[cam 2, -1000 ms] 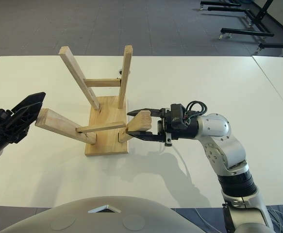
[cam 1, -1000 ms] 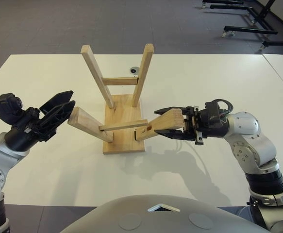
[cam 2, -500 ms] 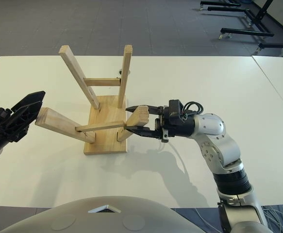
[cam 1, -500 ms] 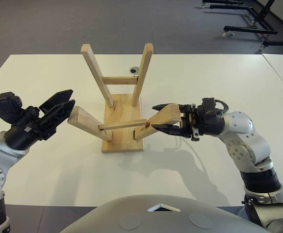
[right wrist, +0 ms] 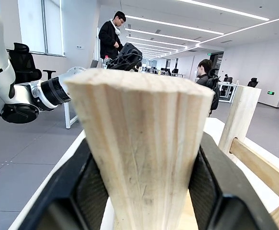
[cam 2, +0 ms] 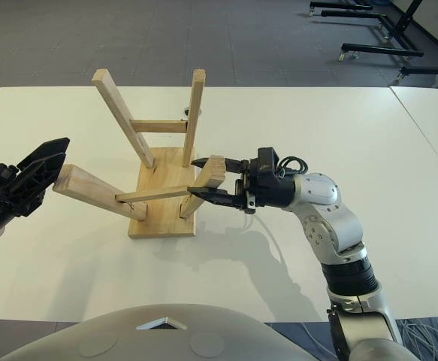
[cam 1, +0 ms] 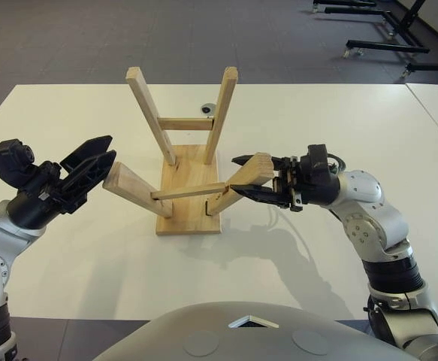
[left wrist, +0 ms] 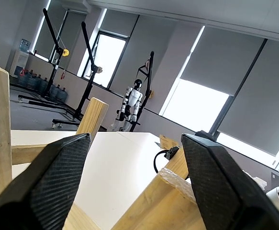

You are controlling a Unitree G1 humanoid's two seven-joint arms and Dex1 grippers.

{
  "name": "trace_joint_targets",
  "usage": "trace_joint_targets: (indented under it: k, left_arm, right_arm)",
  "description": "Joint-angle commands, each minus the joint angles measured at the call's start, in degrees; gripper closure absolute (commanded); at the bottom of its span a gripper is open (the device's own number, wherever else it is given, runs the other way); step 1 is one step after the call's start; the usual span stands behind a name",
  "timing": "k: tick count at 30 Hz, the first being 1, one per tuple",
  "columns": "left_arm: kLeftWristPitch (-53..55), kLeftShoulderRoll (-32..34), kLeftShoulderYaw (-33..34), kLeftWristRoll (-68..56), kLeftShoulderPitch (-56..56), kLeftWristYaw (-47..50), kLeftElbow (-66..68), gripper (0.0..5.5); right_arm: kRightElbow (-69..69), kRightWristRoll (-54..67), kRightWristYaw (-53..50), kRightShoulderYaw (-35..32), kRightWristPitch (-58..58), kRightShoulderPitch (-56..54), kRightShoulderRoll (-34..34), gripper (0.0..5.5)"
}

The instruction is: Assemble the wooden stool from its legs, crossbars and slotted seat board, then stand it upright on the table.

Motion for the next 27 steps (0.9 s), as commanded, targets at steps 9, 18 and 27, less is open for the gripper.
trace_joint_targets:
  k: [9, 18, 27]
  left_arm:
    - [2.59, 2.81, -2.51, 3.76, -1.36, -0.85, 2.57, 2.05]
    - [2.72, 2.49, -3.60, 4.31, -2.08, -0.68, 2.45, 2.05]
    - [2.26, 1.54, -4.18, 4.73, -2.25, -0.09, 2.24, 2.05]
  right_arm:
    - [2.59, -4.15, -2.26, 3.37, 1.38, 0.59, 1.37, 3.46]
    - [2.95, -6.48, -1.90, 6.16, 1.10, -0.03, 0.76, 3.46]
    - [3.50, -8.39, -0.79, 8.64, 1.28, 0.60, -1.79, 3.46]
